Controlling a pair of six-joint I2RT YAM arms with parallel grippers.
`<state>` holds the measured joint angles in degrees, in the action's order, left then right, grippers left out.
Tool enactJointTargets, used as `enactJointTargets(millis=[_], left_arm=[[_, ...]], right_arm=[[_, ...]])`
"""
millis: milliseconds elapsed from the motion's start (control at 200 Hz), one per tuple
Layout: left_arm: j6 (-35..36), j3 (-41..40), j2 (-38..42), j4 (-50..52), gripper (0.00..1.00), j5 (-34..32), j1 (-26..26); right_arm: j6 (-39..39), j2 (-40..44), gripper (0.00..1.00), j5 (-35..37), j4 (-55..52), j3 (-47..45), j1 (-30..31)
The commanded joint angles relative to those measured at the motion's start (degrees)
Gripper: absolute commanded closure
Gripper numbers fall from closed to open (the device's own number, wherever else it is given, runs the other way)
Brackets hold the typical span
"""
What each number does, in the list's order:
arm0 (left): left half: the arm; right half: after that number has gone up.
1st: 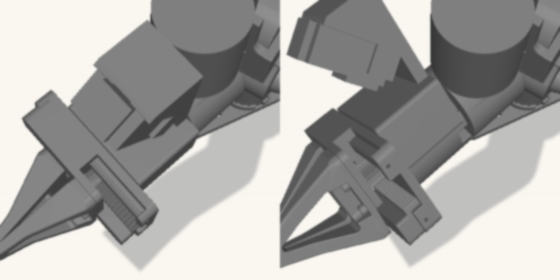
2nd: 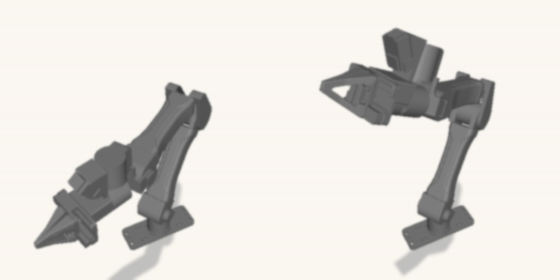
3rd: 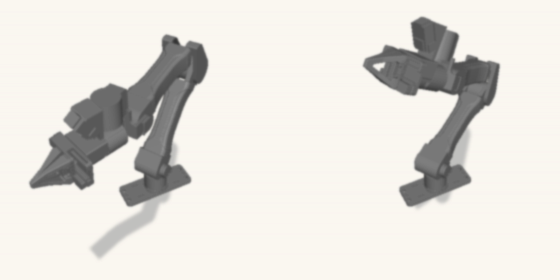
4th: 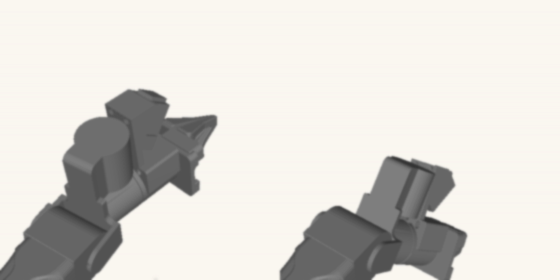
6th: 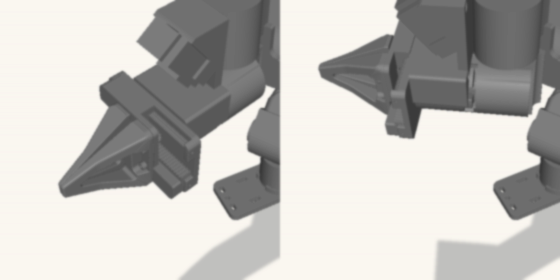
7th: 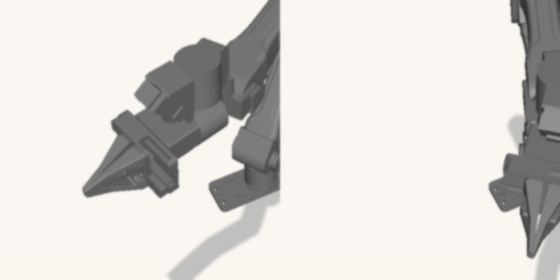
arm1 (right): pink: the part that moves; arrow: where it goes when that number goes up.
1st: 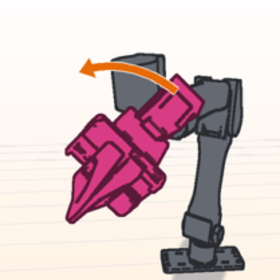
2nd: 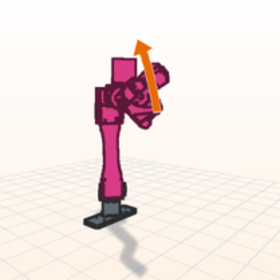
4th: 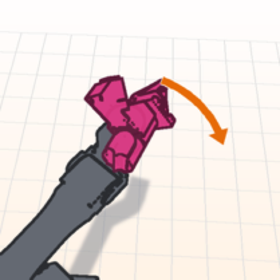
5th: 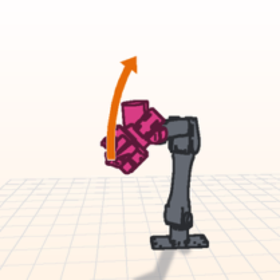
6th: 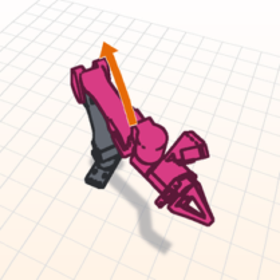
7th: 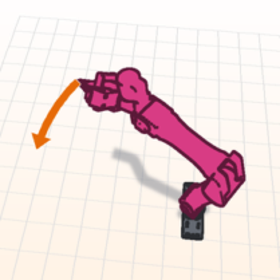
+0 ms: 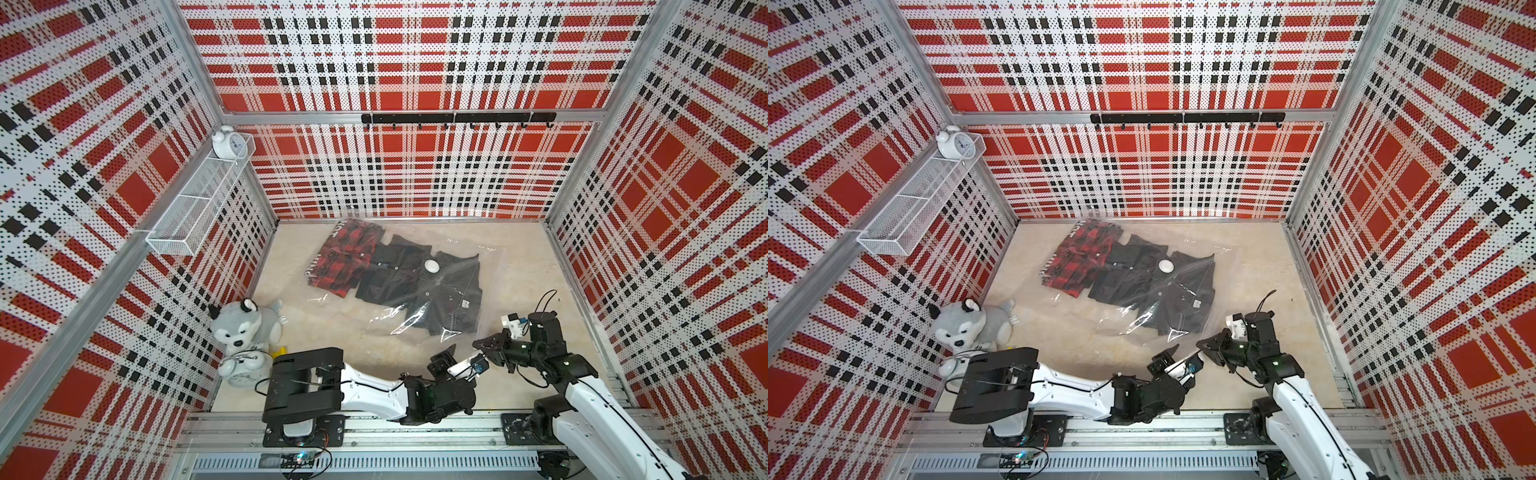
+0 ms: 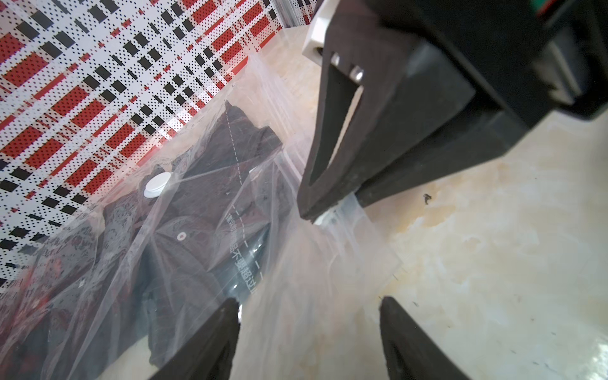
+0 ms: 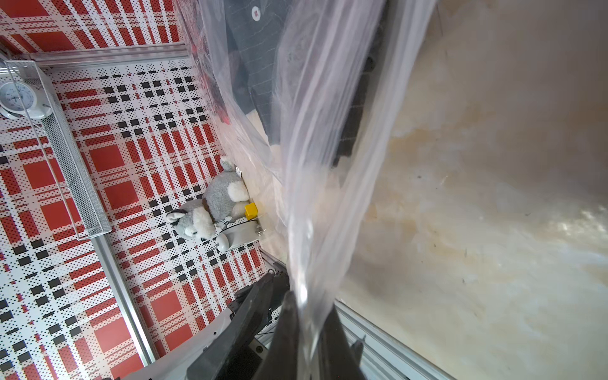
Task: Place the folded shirt into the vacuum bag
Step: Close the vacuum bag at the center of the board.
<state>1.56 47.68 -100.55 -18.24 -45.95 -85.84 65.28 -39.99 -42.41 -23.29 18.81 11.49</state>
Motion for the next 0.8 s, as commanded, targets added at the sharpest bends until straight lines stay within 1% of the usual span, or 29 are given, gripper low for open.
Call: enactJointTargets(millis=[0, 155, 205, 416, 576, 626, 671, 797], left_arm=[[2.78, 2.27, -0.91, -2.53, 0.35, -1.46, 0.14], [4.67, 3.27, -1.87, -3.86, 0.37, -1.65, 0.40], [5.17, 3.79, -2.18, -4.11, 0.39, -1.36, 0.57], [7.07, 5.82, -3.60, -4.13, 0.61, -0.30, 0.85], [7.87, 6.29, -4.29, -4.08, 0.83, 0.03, 0.85], [8.02, 6.43, -4.30, -4.08, 0.90, 0.16, 0.87], [8.02, 6.61, -4.28, -4.08, 1.00, 0.25, 0.87], [7.37, 6.25, -3.82, -4.08, 1.00, 0.25, 0.79]], right_arm=[[0.47, -0.13, 1.00, -0.71, 1.96, -0.88, -0.41], [0.82, -0.09, 1.00, -1.04, 2.63, -1.45, -0.41], [0.82, 0.04, 1.00, -1.04, 2.63, -1.58, -0.41], [1.21, 0.00, 1.00, -1.22, 3.29, -2.13, -0.41], [1.52, 0.17, 1.00, -1.21, 3.56, -2.33, -0.41], [1.74, 0.26, 1.00, -1.26, 3.67, -2.32, -0.41], [1.95, 0.33, 1.00, -1.05, 3.64, -2.29, -0.41], [3.05, 1.61, 1.00, 1.10, 2.87, -1.95, -0.41]])
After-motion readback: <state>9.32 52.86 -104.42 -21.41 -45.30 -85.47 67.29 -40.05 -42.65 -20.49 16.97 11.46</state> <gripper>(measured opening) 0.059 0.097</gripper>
